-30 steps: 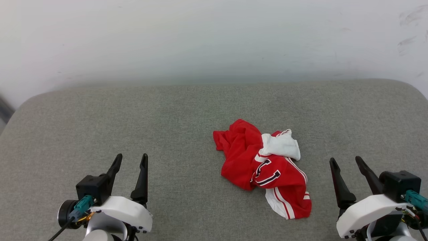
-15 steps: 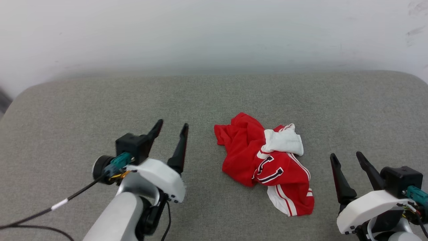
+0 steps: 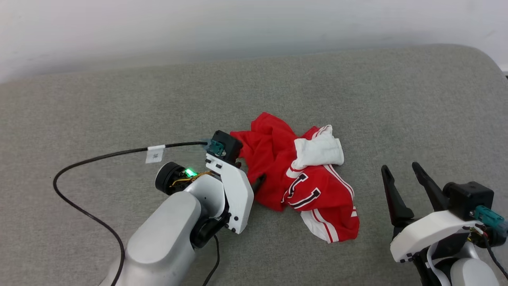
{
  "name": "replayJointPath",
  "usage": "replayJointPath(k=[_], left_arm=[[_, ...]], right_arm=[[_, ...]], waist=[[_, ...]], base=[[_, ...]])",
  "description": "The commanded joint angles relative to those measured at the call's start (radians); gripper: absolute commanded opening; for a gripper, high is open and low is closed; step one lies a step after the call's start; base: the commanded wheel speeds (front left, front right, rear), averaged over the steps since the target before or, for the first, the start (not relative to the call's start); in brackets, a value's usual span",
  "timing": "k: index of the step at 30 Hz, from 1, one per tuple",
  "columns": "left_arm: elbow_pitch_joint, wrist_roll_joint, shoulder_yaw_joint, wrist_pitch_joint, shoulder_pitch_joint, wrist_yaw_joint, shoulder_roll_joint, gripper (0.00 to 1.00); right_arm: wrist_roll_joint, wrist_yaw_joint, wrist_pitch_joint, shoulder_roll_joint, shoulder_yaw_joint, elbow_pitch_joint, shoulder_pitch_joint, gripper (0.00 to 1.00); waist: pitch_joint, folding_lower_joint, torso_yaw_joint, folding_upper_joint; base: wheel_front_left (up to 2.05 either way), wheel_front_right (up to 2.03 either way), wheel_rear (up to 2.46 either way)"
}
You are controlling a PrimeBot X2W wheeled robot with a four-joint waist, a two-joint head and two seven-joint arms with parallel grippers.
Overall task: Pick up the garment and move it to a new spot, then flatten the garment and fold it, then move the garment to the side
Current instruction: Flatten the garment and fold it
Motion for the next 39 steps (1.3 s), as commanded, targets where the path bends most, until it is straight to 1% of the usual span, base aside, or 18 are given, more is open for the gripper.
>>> replayJointPath(k=[1,7,12,13,14,15,16,19,22,23,25,29,33,37,38,39], left_arm=[[0.015,-0.006,-0.006,0.014,-0.021,-0.007,-0.001,1.0],[0.13,-0.013,-0.063,0.114,-0.068,-0.026,0.004,1.0],[0.22,-0.024,-0.12,0.204,-0.068,-0.035,0.011,1.0],[0.235,-0.031,-0.13,0.225,-0.064,-0.037,0.01,0.73],[0.246,-0.039,-0.14,0.244,-0.059,-0.038,0.009,0.4],[0.248,-0.046,-0.144,0.243,-0.06,-0.039,0.01,0.17],[0.245,-0.05,-0.146,0.234,-0.065,-0.039,0.011,0.0],[0.211,-0.033,-0.127,0.143,-0.093,-0.034,0.027,0.0],[0.173,-0.026,-0.101,0.063,-0.1,-0.019,0.044,0.0],[0.151,-0.028,-0.087,0.037,-0.1,-0.01,0.047,0.0],[0.118,-0.034,-0.064,-0.005,-0.072,0.01,0.071,0.0],[0.023,-0.052,-0.009,-0.057,0.015,0.07,0.144,0.0],[-0.081,-0.094,0.037,-0.07,0.162,0.142,0.198,0.0],[-0.14,-0.169,0.081,-0.081,0.338,0.211,0.202,0.0],[-0.14,-0.169,0.081,-0.081,0.338,0.211,0.202,0.0],[-0.146,-0.185,0.088,-0.086,0.378,0.226,0.199,0.0]], right_arm=[[0.008,0.0,-0.007,0.001,0.004,0.006,-0.015,1.0],[0.02,0.0,-0.034,0.001,0.02,0.049,-0.041,1.0],[0.033,0.0,-0.053,0.001,0.029,0.077,-0.056,1.0],[0.036,0.0,-0.056,0.001,0.032,0.083,-0.059,1.0],[0.038,0.0,-0.059,0.001,0.033,0.086,-0.062,1.0],[0.039,0.0,-0.061,0.001,0.034,0.091,-0.064,1.0],[0.039,0.0,-0.063,0.001,0.035,0.095,-0.065,1.0],[0.039,0.0,-0.07,0.001,0.023,0.107,-0.061,1.0],[0.031,0.0,-0.078,0.001,0.01,0.11,-0.049,1.0],[0.032,0.0,-0.079,0.001,0.003,0.105,-0.047,1.0],[0.029,0.0,-0.076,0.001,-0.007,0.103,-0.041,1.0],[0.015,0.0,-0.066,0.001,-0.021,0.096,-0.025,1.0],[0.008,0.0,-0.055,0.001,-0.039,0.079,-0.011,1.0],[0.0,0.0,-0.044,0.001,-0.054,0.056,0.009,1.0],[0.0,0.0,-0.044,0.001,-0.054,0.056,0.009,1.0],[-0.001,0.0,-0.039,0.001,-0.054,0.05,0.012,1.0]], waist=[[0.028,0.0,-0.026,0.0],[0.057,0.0,-0.059,0.0],[0.067,0.0,-0.073,0.0],[0.068,0.0,-0.075,0.0],[0.068,0.0,-0.075,0.0],[0.068,0.0,-0.075,0.0],[0.068,0.0,-0.074,0.0],[0.06,0.0,-0.06,0.0],[0.046,0.0,-0.031,0.0],[0.046,0.0,-0.018,0.0],[0.032,0.0,0.001,0.0],[0.009,0.0,0.04,0.0],[-0.009,0.0,0.074,0.0],[-0.02,0.0,0.102,0.0],[-0.02,0.0,0.102,0.0],[-0.023,0.0,0.105,0.0]], base=[[0.0,0.0,0.0],[0.0,0.0,0.0],[0.0,0.0,0.0],[0.0,0.0,0.0],[0.0,0.0,0.0],[0.0,0.0,0.0],[0.0,0.0,0.0],[0.0,0.0,0.0],[0.0,0.0,0.0],[0.0,0.0,0.0],[0.0,0.0,0.0],[0.0,0.0,0.0],[0.0,0.0,0.0],[0.0,0.0,0.0],[0.0,0.0,0.0],[0.0,0.0,0.0]])
